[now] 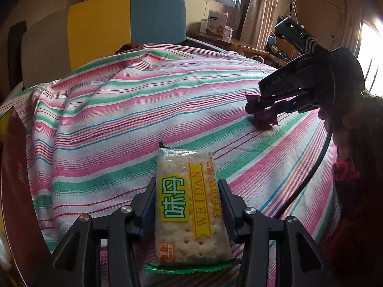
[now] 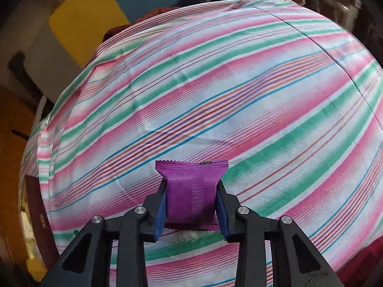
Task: Organize objects
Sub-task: 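Grasp the purple wrapped snack with the right tool while the left tool holds the cracker packet, then carry the cracker packet into the gold box and open the left tool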
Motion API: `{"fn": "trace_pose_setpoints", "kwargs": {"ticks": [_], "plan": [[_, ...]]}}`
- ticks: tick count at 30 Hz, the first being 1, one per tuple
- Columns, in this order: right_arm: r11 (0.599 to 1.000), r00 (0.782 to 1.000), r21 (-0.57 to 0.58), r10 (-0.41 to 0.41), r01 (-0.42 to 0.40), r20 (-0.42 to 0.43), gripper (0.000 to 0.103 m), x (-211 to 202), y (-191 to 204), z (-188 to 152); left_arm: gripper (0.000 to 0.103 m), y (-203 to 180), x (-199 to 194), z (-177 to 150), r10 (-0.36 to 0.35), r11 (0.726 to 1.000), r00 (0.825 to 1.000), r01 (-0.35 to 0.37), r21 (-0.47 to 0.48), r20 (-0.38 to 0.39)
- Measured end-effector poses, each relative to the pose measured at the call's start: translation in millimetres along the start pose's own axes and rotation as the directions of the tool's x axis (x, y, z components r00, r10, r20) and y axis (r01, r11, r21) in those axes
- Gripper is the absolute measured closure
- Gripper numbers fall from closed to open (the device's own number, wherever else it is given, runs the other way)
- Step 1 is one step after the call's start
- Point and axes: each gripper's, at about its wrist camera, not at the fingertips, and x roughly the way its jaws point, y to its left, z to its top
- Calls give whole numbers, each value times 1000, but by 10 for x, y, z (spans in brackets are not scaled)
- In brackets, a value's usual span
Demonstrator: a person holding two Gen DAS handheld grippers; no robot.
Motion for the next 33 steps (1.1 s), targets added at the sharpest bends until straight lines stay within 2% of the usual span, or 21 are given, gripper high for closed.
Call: {"fn": "trace_pose_setpoints", "kwargs": {"ticks": [3,5,9,21,24,26,28,31,33], "plan": [[994,1000,-105,-21,20,-13,67,35,194,-66,55,-3,-1,0,5,1000,1000,-5,5,-1],[992,999,-127,-28,25,-22,66,47,141,-87,55,-8,-4,-2,8,1000,1000,-8,7,-1],[993,999,-121,-17,13,-27,66,50,62,-92,55,-21,-12,-12,15,1000,1000,-15,12,0],[991,1000,-132,1,-5,-23,62,121,164,2,55,-65,-25,-25,33,999,999,-33,23,2],[989,1000,-147,12,-16,-23,54,109,175,-9,55,-75,-33,-31,34,999,999,-34,23,2],[985,999,-168,28,-32,-23,41,148,232,-8,55,-72,-33,-31,33,999,999,-33,23,2],[983,999,-184,24,-28,-24,37,170,280,-14,55,-77,-34,-34,34,999,999,-34,23,2],[982,1000,-190,20,-24,-22,38,175,287,-11,55,-76,-29,-34,34,999,999,-34,24,2],[976,1000,-218,-17,14,-14,46,166,313,-28,55,-79,-29,-36,34,999,999,-34,25,2]]}}
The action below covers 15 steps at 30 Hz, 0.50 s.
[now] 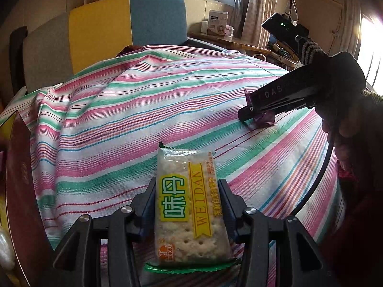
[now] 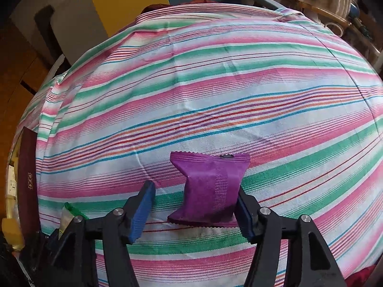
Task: Organize objects
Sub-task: 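Carry the cracker packet into the gold box and open the left tool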
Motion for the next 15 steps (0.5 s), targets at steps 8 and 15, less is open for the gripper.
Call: {"fn": "trace_pose_setpoints", "kwargs": {"ticks": [8,15], "plan": [[995,996,-61,-84,84,14,66,-1,37,-20,55,15,-3,4,0,1000,1000,0,-2,-3],[994,996,-65,-86,87,20,66,-12,11,-23,56,54,-96,6,-16,1000,999,15,-23,-33]]}}
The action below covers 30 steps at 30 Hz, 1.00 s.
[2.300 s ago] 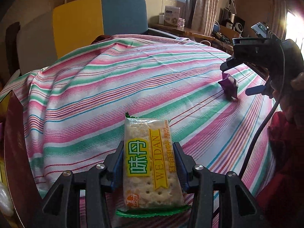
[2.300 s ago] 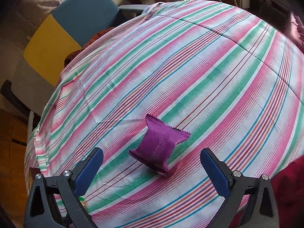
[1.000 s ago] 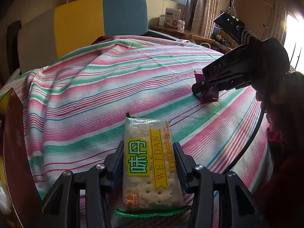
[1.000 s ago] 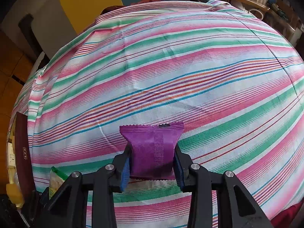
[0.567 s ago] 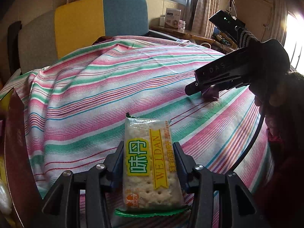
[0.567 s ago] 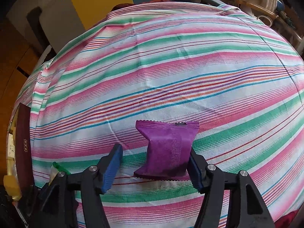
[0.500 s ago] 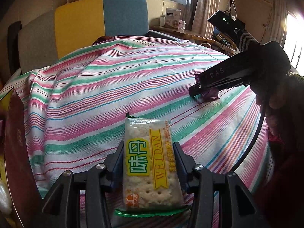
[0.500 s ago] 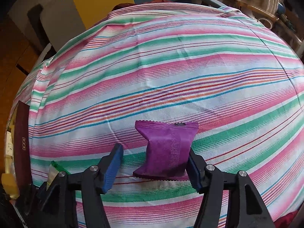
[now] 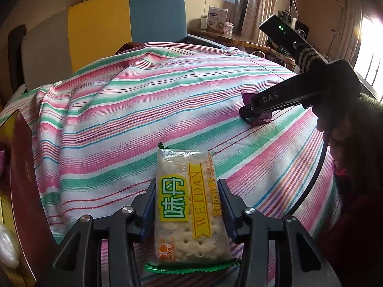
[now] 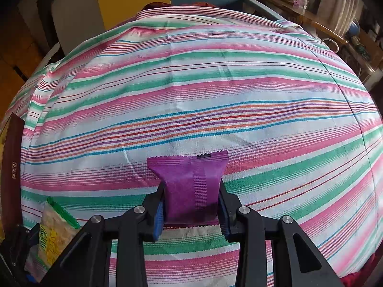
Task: Organize objects
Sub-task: 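Carry the cracker packet into the gold box and open the left tool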
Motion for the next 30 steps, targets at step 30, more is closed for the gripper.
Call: {"fn": "trace_pose_setpoints", "kwargs": {"ticks": [30], "plan": [[995,998,-80,-58,60,22,64,-62,289,-51,56,2624,-1012,153,42,653,998,-61,-755,-44]]}}
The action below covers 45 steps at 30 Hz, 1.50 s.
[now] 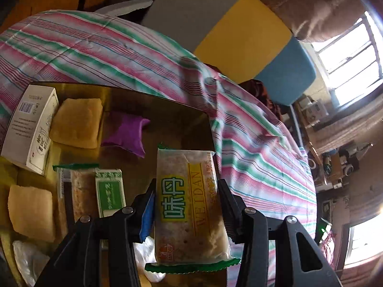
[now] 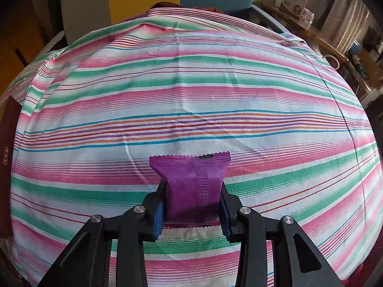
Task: Organize objects
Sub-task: 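Carry the cracker packet into the gold box and open the left tool, then carry the purple snack to the gold box and release it with the right tool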
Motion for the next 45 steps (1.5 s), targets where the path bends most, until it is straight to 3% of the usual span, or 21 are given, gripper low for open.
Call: {"fn": "trace_pose_setpoints", "kwargs": {"ticks": [4,11,16,22,28,37,41,45], "plan": [[1000,1000,1,0,0,0,64,5,-6,2,56,96,209,57,40,996,998,-42,-77,-39],[1000,1000,0,-2,2,0,64,-7,21,-14,55,57,575,45,113,993,988,-117,-33,-110],[1000,1000,-1,-1,1,0,64,16,27,-16,56,108,642,51,90,993,987,-98,-59,-136],[1000,1000,-1,0,0,0,64,18,19,-13,56,-29,448,63,103,995,993,-102,7,-63],[1000,1000,-9,-5,5,0,64,22,31,-2,56,-332,81,-57,141,972,985,-157,176,97],[999,1000,-38,-15,15,3,66,25,52,-18,55,-373,-647,-581,153,914,937,-254,315,313],[999,1000,-47,-19,19,8,66,14,80,-36,55,-322,-818,-755,163,896,919,-290,336,358],[998,1000,-63,-24,25,16,66,-4,118,-52,55,-212,-987,-894,170,898,911,-300,321,376]]}}
